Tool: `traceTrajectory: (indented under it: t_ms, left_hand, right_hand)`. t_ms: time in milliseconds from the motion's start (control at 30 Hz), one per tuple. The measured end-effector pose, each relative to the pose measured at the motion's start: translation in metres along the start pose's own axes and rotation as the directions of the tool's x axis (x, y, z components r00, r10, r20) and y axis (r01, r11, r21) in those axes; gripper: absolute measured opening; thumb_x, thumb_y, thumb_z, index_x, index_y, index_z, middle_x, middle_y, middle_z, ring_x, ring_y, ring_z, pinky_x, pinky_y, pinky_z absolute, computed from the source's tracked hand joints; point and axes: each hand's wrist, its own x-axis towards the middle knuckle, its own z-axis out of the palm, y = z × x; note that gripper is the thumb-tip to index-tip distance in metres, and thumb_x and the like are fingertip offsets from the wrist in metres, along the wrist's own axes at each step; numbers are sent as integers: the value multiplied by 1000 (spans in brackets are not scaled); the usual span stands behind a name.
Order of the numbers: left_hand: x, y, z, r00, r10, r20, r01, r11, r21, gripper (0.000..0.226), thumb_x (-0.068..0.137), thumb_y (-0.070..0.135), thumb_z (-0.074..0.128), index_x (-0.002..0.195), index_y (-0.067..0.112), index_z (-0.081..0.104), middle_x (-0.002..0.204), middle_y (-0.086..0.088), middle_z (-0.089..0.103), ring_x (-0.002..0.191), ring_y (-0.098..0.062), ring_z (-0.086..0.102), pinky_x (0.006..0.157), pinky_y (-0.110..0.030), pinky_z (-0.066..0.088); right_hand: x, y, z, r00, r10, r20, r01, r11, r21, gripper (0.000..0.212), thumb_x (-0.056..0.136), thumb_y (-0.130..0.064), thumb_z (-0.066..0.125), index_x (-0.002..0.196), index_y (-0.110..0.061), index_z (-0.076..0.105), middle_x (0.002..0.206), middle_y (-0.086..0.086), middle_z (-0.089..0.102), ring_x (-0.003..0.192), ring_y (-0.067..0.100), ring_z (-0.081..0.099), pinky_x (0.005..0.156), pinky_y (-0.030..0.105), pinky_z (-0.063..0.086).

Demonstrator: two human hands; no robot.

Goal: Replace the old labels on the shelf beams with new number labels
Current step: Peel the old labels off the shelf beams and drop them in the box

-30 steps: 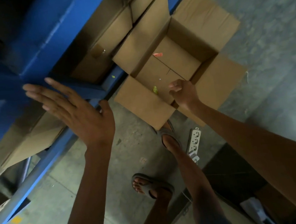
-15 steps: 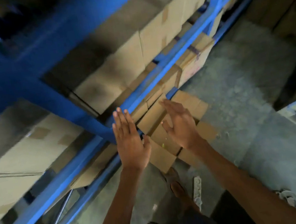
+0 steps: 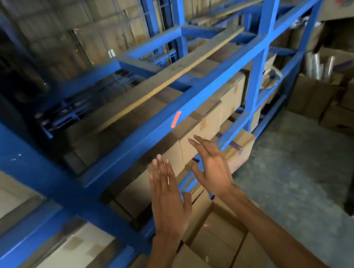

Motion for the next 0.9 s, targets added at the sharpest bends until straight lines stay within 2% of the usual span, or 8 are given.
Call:
traceTrajectory:
  t_ms: [100, 233, 333, 567, 733, 900]
  left_hand:
    - [33, 6, -2, 999, 0, -45, 2, 999, 53, 97, 87, 21, 62, 162, 5, 3, 172, -11, -12, 159, -24, -12, 130, -48, 12]
    - [69, 12, -7, 995, -18, -95, 30, 991, 127, 101, 85, 23, 65, 162, 6, 3, 171, -11, -12, 159, -24, -12, 130, -46, 8]
    - [90, 14, -7, 991, -29, -128, 52, 982, 181, 104, 84, 27, 68, 162, 5, 3, 172, -13, -9, 159, -26, -10, 130, -46, 7]
    - [111, 0, -4, 984, -81, -161, 128, 943, 306, 108, 82, 29, 70, 162, 4, 0, 171, -14, -9, 159, -27, -8, 130, -46, 0]
    - [110, -4, -2, 984, -65, -164, 118, 933, 339, 106, 84, 30, 69, 162, 5, 3, 172, -13, -7, 160, -26, -5, 130, -46, 3]
    - [110, -7, 0, 983, -69, -171, 127, 925, 357, 103, 85, 30, 66, 162, 5, 1, 172, -12, -8, 160, -26, -6, 129, -49, 7]
  right_hand:
    - [44, 5, 2, 998, -37, -44, 36, 999, -26, 63, 87, -24, 52, 149, -14, 48, 155, 9, 47, 141, 30, 48, 106, 51, 49]
    - [90, 6, 9, 994, -73, -81, 68, 996, -62, 70, 89, -16, 59, 156, -20, 39, 166, 4, 33, 155, 23, 29, 114, 44, 40]
    - [112, 15, 14, 992, -83, -100, 76, 995, -66, 71, 90, -14, 61, 157, -20, 38, 167, 3, 31, 157, 21, 24, 116, 42, 35]
    - [130, 28, 17, 975, -144, -167, 113, 977, -181, 62, 89, -18, 60, 150, -25, 49, 158, 5, 44, 135, 21, 51, 106, 43, 40]
    - [126, 36, 22, 947, -228, -228, 185, 963, -197, 53, 91, -15, 62, 144, -22, 58, 158, 7, 48, 136, 24, 54, 104, 44, 39]
    - [134, 37, 17, 925, -279, -256, 220, 946, -237, 34, 91, -20, 64, 124, -19, 71, 148, 7, 59, 125, 25, 62, 103, 44, 40]
